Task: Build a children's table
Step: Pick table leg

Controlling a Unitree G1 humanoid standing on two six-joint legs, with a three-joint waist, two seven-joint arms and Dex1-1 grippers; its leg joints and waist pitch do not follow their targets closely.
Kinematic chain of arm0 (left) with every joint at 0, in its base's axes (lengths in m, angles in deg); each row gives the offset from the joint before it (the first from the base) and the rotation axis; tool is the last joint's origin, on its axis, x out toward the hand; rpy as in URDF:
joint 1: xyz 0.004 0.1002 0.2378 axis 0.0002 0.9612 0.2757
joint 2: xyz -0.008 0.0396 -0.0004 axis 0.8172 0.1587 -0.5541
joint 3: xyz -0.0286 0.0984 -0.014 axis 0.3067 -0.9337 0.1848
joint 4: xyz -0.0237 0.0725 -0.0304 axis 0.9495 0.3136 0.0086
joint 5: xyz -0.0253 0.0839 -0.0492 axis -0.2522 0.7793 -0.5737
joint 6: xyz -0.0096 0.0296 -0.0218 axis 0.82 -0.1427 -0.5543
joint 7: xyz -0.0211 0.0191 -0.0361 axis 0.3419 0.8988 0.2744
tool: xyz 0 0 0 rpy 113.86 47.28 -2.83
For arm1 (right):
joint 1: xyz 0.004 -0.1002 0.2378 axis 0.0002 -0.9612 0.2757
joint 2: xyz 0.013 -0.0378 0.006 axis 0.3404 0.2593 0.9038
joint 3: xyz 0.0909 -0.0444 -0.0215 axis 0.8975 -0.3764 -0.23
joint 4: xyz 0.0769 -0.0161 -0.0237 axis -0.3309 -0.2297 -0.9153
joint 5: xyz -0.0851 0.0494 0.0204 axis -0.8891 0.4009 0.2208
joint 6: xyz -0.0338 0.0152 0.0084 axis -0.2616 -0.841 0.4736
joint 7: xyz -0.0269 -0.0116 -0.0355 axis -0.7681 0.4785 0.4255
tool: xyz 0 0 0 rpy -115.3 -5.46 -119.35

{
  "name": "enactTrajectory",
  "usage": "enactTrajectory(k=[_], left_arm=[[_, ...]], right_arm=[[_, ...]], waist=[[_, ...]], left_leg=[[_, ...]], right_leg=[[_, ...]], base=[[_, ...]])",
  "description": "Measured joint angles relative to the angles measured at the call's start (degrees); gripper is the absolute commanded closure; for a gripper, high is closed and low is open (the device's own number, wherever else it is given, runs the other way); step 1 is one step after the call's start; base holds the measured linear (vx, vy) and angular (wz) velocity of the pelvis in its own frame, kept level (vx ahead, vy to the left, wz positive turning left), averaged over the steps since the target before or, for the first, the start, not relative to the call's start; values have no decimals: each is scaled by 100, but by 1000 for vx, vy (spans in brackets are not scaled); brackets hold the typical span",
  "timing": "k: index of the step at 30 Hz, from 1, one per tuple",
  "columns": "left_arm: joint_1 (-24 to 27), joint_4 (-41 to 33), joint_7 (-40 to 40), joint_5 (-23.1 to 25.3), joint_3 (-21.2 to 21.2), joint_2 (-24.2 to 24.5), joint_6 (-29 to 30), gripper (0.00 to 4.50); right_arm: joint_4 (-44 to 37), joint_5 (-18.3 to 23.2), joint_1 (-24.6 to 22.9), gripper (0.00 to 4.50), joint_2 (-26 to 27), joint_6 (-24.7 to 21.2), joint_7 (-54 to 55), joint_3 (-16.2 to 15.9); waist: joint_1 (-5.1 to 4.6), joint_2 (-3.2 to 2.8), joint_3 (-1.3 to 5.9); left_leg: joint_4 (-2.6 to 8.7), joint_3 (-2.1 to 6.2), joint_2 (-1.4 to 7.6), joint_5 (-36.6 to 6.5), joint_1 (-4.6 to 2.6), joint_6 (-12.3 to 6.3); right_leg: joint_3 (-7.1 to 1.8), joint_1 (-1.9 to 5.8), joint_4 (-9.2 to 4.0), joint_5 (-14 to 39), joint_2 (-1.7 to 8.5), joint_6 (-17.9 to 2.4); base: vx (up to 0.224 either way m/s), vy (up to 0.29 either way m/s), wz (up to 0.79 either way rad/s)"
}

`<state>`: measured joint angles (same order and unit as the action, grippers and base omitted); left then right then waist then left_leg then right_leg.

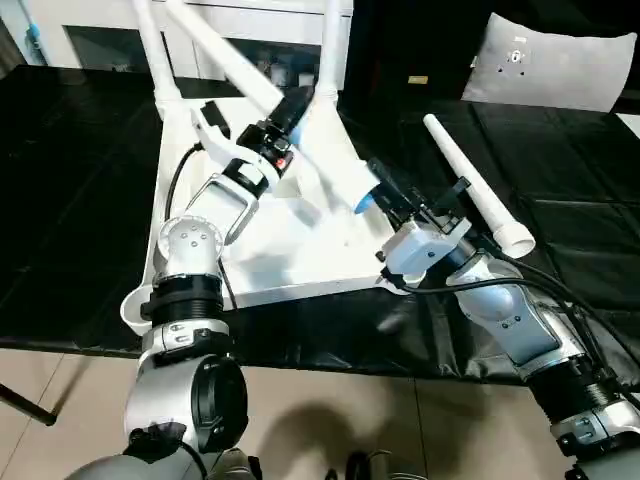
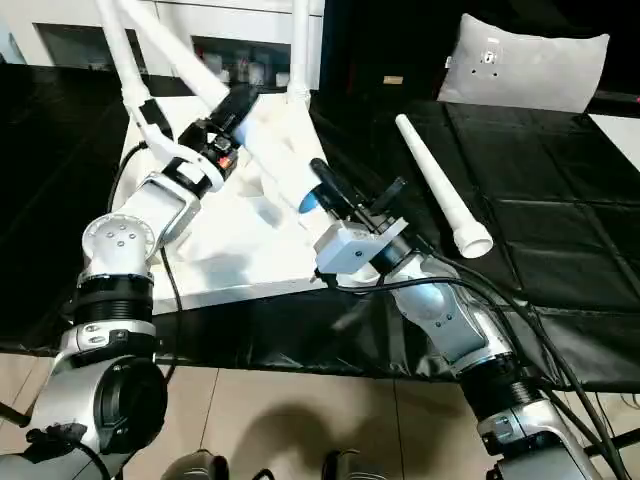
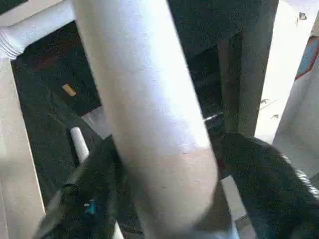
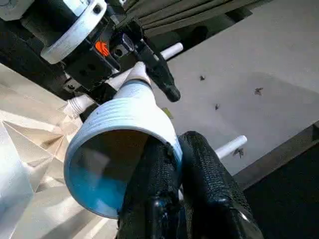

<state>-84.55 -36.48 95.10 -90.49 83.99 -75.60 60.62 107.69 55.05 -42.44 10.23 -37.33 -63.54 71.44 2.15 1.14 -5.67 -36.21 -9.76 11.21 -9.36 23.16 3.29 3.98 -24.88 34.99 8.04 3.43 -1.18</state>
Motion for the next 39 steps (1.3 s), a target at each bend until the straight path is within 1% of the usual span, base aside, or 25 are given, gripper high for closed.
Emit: enactTrajectory(k=[1, 2, 5, 7, 8, 9, 12, 19, 20, 21, 23, 25, 28, 29, 30, 31, 32, 34, 37, 39], left_arm=[[0, 1, 11, 0, -1, 4, -5, 152], [0, 1, 19, 1, -2, 4, -9, 174], [4, 1, 63, -24, 2, 10, -22, 179], [10, 4, 70, -17, 1, 11, -23, 201], [12, 9, 70, -22, 1, 11, -23, 201], [12, 12, 72, -30, 1, 11, -23, 212], [12, 14, 72, -31, 1, 11, -23, 222], [11, 14, 71, -61, 1, 12, -19, 228], [11, 14, 60, -81, 2, 13, -18, 228], [9, 15, 42, -87, 2, 13, -22, 228], [-19, 16, 8, -53, -7, 37, -89, 231], [-64, 16, -12, 4, -15, 125, -188, 237], [-83, -7, -15, 211, -88, 295, -339, 249], [-79, -31, -12, 329, -179, 391, -371, 249], [-76, -85, 5, 478, -308, 472, -409, 254], [-73, -196, 49, 671, -500, 598, -463, 254], [-73, -297, 94, 789, -604, 665, -498, 256], [-71, -565, 164, 1025, -890, 798, -516, 257], [-73, -718, 264, 1132, -1112, 802, -516, 257], [-56, -780, 318, 1220, -1258, 817, -508, 257]], right_arm=[[1, -1, 1, 450, 0, 1, -3, 0], [3, -1, 1, 450, 1, 2, -4, 0], [47, -19, 1, 450, 5, 15, -19, 1], [93, -24, 2, 450, 12, 51, -15, 3], [106, -31, 2, 450, 12, 57, -16, 3], [130, -50, 2, 450, 13, 57, -17, 2], [139, -52, 2, 450, 14, 58, -18, 2], [165, -57, 2, 450, 15, 68, -16, 3], [184, -53, 4, 405, 15, 87, -21, 3], [212, -35, 5, 394, 15, 103, -53, 3], [319, -10, 3, 389, 16, 106, -183, -1], [398, 54, -14, 360, 14, 103, -235, -1], [428, 337, -111, 330, 5, 106, -373, 7], [460, 465, -163, 330, 1, 106, -455, 32], [472, 621, -261, 307, -25, 104, -545, 75], [537, 780, -389, 307, -70, 95, -662, 117], [581, 912, -490, 302, -76, 57, -762, 173], [577, 1564, -732, 287, 19, -197, -1042, 425], [507, 2197, -754, 256, 78, -518, -1310, 669], [368, 2826, -698, 238, 283, -996, -1482, 972]], waist=[[1, 0, 0], [1, 0, 0], [1, 1, 1], [1, 1, 1], [0, 2, 1], [0, 2, 1], [1, 2, 1], [1, 2, 1], [1, 2, 1], [2, 2, 1], [0, 2, 1], [0, 2, 1], [0, 4, 3], [0, 4, 3], [1, 5, 3], [17, 5, 3], [30, 5, 3], [55, 5, 3], [52, 5, 4], [44, 5, 3]], left_leg=[[0, 0, 0, 0, 0, 0], [0, 0, 0, 0, 0, 0], [0, 0, 0, 0, 0, 0], [0, 0, 0, 0, 0, 0], [0, 0, 0, 0, 0, 0], [0, 0, 0, 0, -1, 0], [0, 0, 0, 0, 0, 0], [0, 0, 0, 0, -1, 0], [0, 0, 0, 0, -1, 0], [0, 0, 0, 0, -1, 0], [0, 1, 0, 0, 0, 0], [0, 0, 0, 0, -1, 0], [1, 2, 2, 0, -2, 0], [1, 2, 3, 0, -1, 0], [1, 3, 4, -1, -1, -1], [1, 3, 10, -3, -1, -3], [1, 3, 18, -3, 1, -4], [1, 1, 20, -5, 2, -6], [-1, -2, 20, -5, -6, -7], [-1, -1, 21, -3, -6, -7]], right_leg=[[0, 0, 0, 0, 0, 0], [0, 0, 0, 0, 0, 0], [0, 0, 0, 0, 0, 0], [-1, 0, 1, 0, 0, 0], [-1, 0, 1, 0, 0, 0], [-1, 0, 1, 0, 0, 0], [-1, 0, 1, 0, 0, 0], [-1, 0, 1, 0, 0, 0], [-1, 0, 1, 0, 0, 0], [-1, 0, 1, 0, 0, 0], [-1, 1, 0, 0, 0, 0], [-1, 1, 1, 0, 0, 0], [0, 2, 1, 0, 0, 0], [1, 1, 1, 0, -1, 0], [1, 1, 1, 0, -1, 0], [0, 2, 1, 0, 0, 0], [0, 2, 1, 0, 0, 0], [-2, 2, 0, 0, 1, 0], [-6, 5, 1, 0, 2, -1], [-6, 3, 2, -1, 1, -1]], base=[[0, 0, 0], [0, 0, 0], [0, 0, 0], [0, 0, 0], [0, 0, 0], [0, 0, 0], [0, 0, 0], [0, 0, 0], [0, 0, 0], [0, 0, 0], [0, 0, 0], [0, 0, 0], [0, 0, 0], [0, 0, 0], [0, 0, 0], [0, 0, 0], [0, 0, 0], [0, 0, 0], [0, 0, 0], [0, 0, 0]])
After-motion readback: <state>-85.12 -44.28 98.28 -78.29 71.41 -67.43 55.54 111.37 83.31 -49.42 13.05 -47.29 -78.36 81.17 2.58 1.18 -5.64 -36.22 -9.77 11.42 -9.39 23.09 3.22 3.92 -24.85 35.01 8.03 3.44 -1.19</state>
